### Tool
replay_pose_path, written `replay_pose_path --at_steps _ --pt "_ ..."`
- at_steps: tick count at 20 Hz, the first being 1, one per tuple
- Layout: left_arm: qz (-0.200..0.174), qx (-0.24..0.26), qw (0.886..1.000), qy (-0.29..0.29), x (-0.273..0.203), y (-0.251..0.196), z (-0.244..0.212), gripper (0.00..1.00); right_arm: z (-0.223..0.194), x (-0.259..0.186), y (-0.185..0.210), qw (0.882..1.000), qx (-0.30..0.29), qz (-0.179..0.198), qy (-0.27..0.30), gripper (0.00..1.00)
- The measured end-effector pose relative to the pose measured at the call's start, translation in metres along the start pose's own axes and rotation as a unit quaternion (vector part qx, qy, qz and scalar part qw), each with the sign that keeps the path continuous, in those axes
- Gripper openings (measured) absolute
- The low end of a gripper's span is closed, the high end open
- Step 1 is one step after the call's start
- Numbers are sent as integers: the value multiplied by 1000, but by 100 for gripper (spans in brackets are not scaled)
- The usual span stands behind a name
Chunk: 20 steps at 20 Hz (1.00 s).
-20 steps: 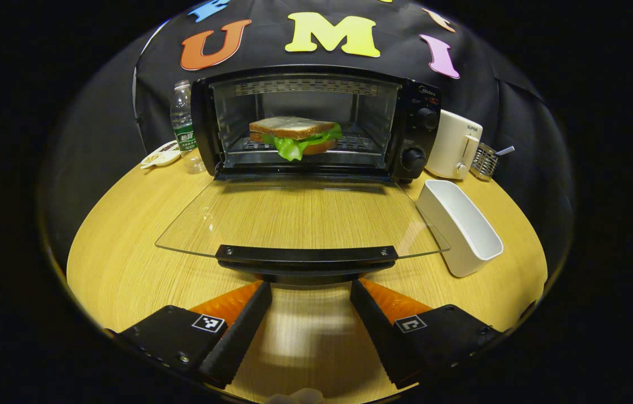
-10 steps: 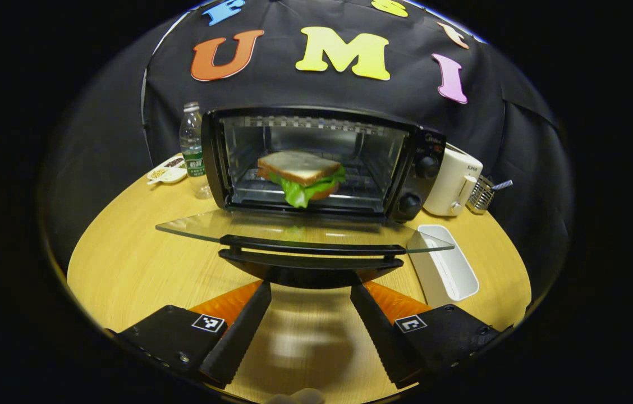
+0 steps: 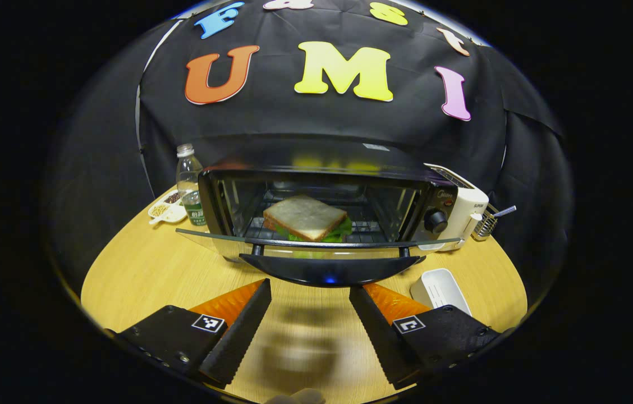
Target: Open the electric oven with the left hand, put the food in, and close the electric oven.
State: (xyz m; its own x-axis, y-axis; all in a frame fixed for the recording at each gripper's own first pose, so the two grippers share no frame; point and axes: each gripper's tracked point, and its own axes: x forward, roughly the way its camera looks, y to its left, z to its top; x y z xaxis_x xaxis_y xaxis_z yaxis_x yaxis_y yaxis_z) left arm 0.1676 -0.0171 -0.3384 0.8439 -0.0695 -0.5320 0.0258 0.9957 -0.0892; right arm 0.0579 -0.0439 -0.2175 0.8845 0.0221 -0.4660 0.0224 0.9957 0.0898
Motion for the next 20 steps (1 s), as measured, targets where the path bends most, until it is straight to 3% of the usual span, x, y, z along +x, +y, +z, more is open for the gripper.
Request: replay_pose_path --at_steps 6,10,11,12,19,20 --pt "-11 14 999 -28 13 -5 44 93 2 -4 6 1000 6 -3 -6 100" --pt "-10 8 1000 -19 11 -5 37 93 6 -9 12 1000 3 1 -12 100" --pt "-9 7 1000 -17 9 -4 35 93 7 -10 14 1000 3 3 -13 91" --pt "-7 6 1000 -17 8 -3 35 93 8 -11 16 1000 2 4 -14 100" --pt "-3 11 997 -72 -61 -4 72 93 27 -23 30 999 -1 20 -38 100" --pt "-3 15 996 -83 -76 -4 80 93 34 -26 33 999 -3 25 -44 91"
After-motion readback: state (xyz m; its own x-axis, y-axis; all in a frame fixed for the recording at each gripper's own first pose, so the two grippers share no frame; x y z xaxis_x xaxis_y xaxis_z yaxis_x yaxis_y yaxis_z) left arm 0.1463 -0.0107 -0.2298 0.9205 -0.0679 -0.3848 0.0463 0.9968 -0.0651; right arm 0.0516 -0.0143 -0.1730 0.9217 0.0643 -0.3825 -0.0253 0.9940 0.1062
